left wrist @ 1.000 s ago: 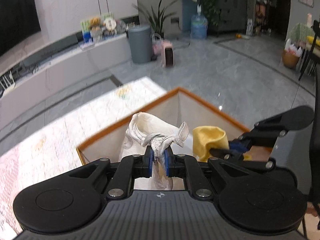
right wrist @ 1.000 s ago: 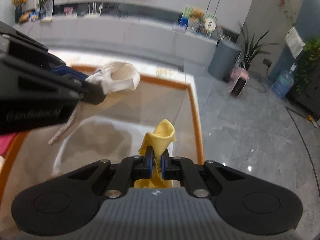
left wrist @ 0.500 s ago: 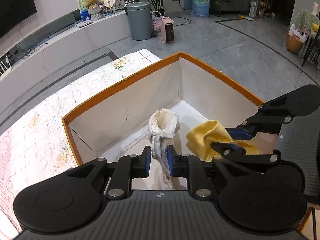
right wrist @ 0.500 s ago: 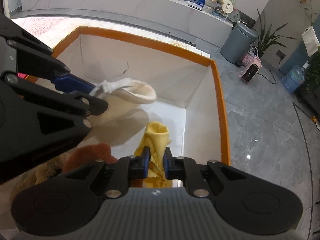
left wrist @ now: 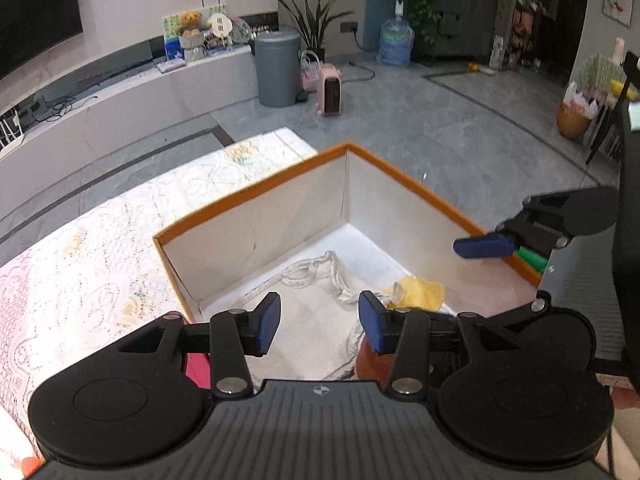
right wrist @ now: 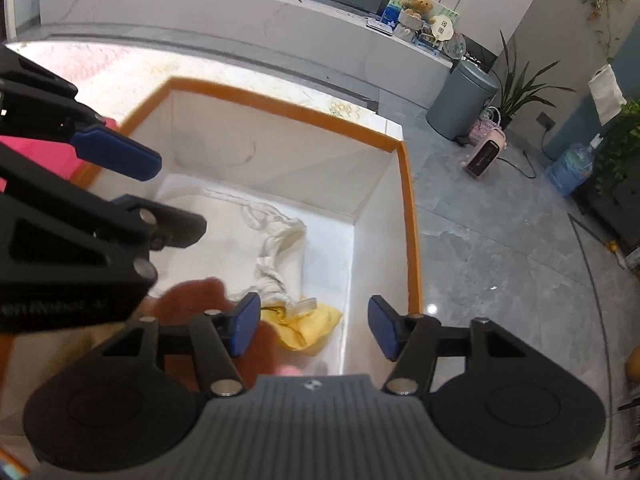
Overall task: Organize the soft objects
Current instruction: 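Open both tools to drop the strap and yellow cloth into the box, then withdraw both tools from the box back over the bed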
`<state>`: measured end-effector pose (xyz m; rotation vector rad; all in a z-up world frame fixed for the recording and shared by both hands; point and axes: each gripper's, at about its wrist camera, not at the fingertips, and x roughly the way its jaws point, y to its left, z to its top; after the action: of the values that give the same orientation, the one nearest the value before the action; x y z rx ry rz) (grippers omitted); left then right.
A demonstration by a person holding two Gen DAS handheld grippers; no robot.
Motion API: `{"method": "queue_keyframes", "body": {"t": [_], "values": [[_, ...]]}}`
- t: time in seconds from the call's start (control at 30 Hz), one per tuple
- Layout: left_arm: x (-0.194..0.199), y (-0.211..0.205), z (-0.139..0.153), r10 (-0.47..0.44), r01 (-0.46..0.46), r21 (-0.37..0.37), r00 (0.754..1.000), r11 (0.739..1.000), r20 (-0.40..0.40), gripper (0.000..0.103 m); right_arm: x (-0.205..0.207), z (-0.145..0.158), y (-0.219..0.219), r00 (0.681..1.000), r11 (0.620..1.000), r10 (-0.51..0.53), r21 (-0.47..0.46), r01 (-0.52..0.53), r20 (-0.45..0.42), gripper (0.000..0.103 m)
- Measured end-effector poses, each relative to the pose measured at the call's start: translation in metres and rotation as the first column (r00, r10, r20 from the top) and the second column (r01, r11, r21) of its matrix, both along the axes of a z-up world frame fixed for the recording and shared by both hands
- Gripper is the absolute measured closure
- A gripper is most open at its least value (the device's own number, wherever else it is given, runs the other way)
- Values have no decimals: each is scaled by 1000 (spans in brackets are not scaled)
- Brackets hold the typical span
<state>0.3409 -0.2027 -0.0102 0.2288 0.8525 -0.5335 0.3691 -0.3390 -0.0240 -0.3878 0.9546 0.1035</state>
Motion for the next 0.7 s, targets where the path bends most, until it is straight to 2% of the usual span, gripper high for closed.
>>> {"method": "queue_keyframes", "body": {"t": [0.3, 0.7], "values": [[-39, 21, 34, 15, -9, -70, 996, 998, 91, 51, -39, 26, 9, 997, 1000, -21, 15, 20, 73, 27], [-98, 58, 42, 114, -91, -124, 974, 988, 196, 51, -109, 49, 35, 973, 971, -104, 232, 55, 206, 23]]}}
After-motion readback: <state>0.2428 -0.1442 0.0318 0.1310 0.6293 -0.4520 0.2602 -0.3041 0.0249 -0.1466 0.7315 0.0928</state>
